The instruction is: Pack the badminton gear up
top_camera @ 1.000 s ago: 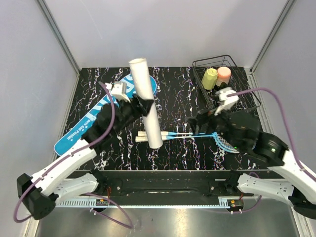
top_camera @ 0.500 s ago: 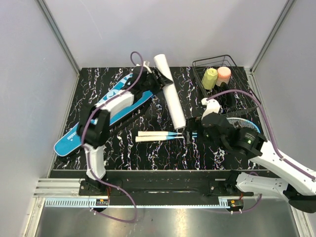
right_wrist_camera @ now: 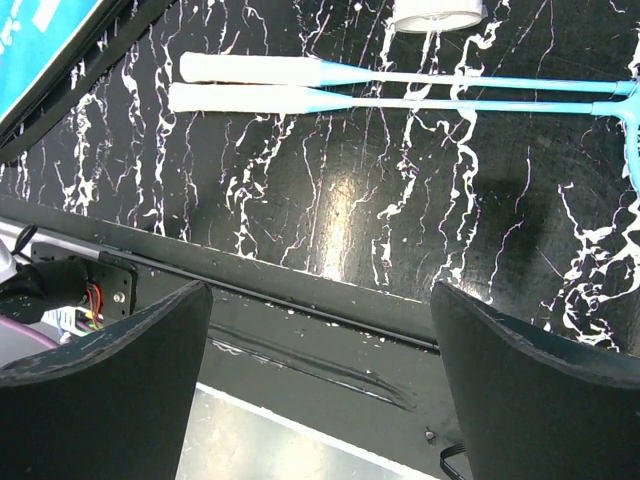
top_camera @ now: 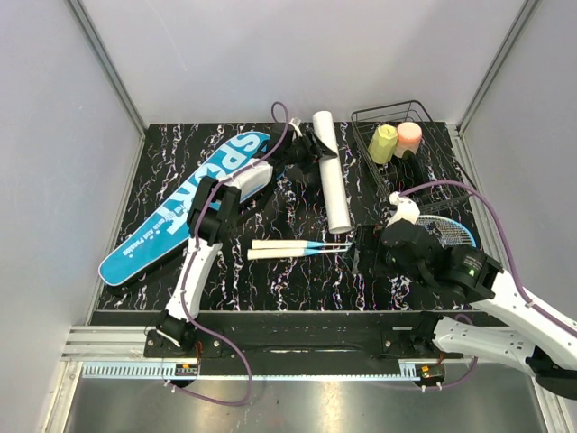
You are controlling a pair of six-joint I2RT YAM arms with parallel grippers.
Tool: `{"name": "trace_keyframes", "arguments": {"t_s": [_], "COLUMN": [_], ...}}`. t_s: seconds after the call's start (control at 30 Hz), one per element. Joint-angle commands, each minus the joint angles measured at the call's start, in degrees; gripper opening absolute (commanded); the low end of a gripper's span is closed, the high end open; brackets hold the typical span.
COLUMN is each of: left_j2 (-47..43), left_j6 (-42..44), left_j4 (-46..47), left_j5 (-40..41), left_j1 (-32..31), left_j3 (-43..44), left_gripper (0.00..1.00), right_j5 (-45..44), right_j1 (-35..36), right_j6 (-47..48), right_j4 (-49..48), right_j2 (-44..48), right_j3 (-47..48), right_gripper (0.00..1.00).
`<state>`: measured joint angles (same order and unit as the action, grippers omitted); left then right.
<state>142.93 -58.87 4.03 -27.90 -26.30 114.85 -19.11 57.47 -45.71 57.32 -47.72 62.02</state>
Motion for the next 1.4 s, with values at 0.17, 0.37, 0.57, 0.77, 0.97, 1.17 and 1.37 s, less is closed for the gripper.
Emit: {"name": "trace_keyframes", "arguments": {"t_s": [0.17, 0.37, 0.57, 0.77, 0.97, 1.17, 1.37], "left_j2": [-2.65, -13.54, -42.26, -65.57, -68.14, -60.51, -47.58], "left_j6": [9.99, 20.0, 35.3, 40.32, 38.05, 38.04, 43.22], "left_j4": [-11.47, -23.24, -27.76, -29.78, -34.52, -32.59, -35.06], "left_j5": [-1.46, -1.03, 16.94, 39.63, 43.04, 35.81, 33.8], "left_j1": [-0.24, 0.29, 1.95, 2.22, 5.02, 6.97, 7.32], "left_j3": [9.52, 5.66, -26.91, -56.11, -62.56, -56.68, -45.78], "left_gripper": [0.95, 0.99, 0.93, 0.81, 0.71, 0.98, 0.68], "right_j5": [-3.91, -4.7, -3.13, 3.11, 10.05, 18.04, 22.72], "right_j1": [0.01, 0.01, -0.08, -0.96, -1.66, -1.75, -1.84], "right_j6": [4.14, 11.95, 17.76, 19.96, 21.37, 20.67, 17.15], "right_j4": [-6.25, -16.44, -22.85, -30.85, -36.93, -37.81, -39.74], "right_j2": [-4.92, -7.55, -12.04, -14.94, -19.5, -21.71, -18.02], "right_j3": [-2.08, -2.96, -2.95, -6.2, -5.77, -5.41, -11.65], "right_gripper": [1.0, 1.0, 1.0, 1.0, 1.0, 1.0, 1.0]}}
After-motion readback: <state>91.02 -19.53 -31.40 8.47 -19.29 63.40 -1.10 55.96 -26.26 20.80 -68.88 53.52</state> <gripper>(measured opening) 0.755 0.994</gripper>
